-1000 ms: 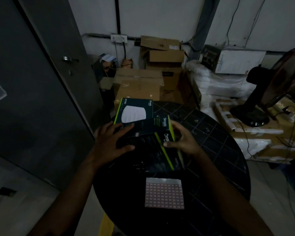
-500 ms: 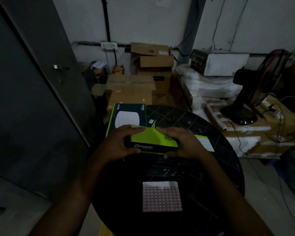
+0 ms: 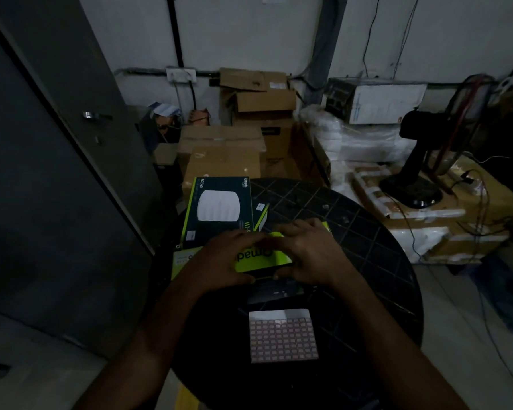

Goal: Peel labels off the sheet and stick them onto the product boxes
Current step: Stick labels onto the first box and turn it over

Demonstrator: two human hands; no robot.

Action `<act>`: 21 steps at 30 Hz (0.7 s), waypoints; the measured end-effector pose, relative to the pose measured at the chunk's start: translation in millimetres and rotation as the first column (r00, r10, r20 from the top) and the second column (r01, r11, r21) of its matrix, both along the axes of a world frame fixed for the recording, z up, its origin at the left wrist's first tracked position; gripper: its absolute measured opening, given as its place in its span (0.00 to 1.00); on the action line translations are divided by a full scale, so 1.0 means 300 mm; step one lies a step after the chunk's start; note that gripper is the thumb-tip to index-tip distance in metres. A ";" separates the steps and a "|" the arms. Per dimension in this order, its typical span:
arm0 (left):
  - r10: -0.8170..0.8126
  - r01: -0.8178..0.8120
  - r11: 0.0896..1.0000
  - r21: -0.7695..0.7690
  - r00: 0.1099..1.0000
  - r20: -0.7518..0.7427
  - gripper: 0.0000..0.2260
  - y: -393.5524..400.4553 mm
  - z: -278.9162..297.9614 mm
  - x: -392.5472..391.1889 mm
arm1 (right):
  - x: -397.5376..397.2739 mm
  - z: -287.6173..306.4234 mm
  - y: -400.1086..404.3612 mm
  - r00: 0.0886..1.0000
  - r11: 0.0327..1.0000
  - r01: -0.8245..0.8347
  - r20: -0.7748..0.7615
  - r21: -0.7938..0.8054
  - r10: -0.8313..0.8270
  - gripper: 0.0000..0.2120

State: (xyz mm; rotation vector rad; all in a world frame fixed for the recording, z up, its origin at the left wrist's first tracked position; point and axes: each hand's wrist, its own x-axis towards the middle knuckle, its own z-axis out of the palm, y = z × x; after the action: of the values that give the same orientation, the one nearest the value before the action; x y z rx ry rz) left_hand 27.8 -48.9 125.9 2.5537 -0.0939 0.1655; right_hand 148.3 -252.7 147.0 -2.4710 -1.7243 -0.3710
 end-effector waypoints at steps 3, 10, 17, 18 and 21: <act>-0.032 0.034 0.998 -0.045 0.998 0.047 0.42 0.020 -0.002 -0.012 | 0.010 0.025 -0.050 0.999 0.998 0.031 0.012 0.063 -0.032 0.32; -0.015 0.061 0.966 -0.249 0.983 0.184 0.30 0.028 0.034 -0.054 | 0.043 0.041 -0.198 0.708 0.859 0.237 -0.687 0.453 0.167 0.48; 0.020 0.021 0.952 -0.307 0.991 0.130 0.42 -0.016 0.059 -0.032 | 0.057 0.082 -0.139 0.706 0.882 0.160 -0.676 0.442 0.211 0.51; 0.009 0.031 0.951 -0.306 0.991 0.130 0.45 -0.029 0.075 -0.017 | 0.057 0.093 -0.113 0.769 0.910 0.098 -0.611 0.403 0.188 0.50; 0.017 0.023 0.950 -0.310 0.992 0.126 0.48 -0.042 0.094 0.016 | 0.048 0.104 -0.018 0.964 0.991 -0.026 -0.260 0.129 0.059 0.47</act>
State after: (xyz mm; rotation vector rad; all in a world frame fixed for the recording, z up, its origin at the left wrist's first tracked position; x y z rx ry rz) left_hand 32.5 -61.6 154.2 2.2263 -0.1111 0.3171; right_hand 162.7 -258.0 178.1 -2.2723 -1.5932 -0.1329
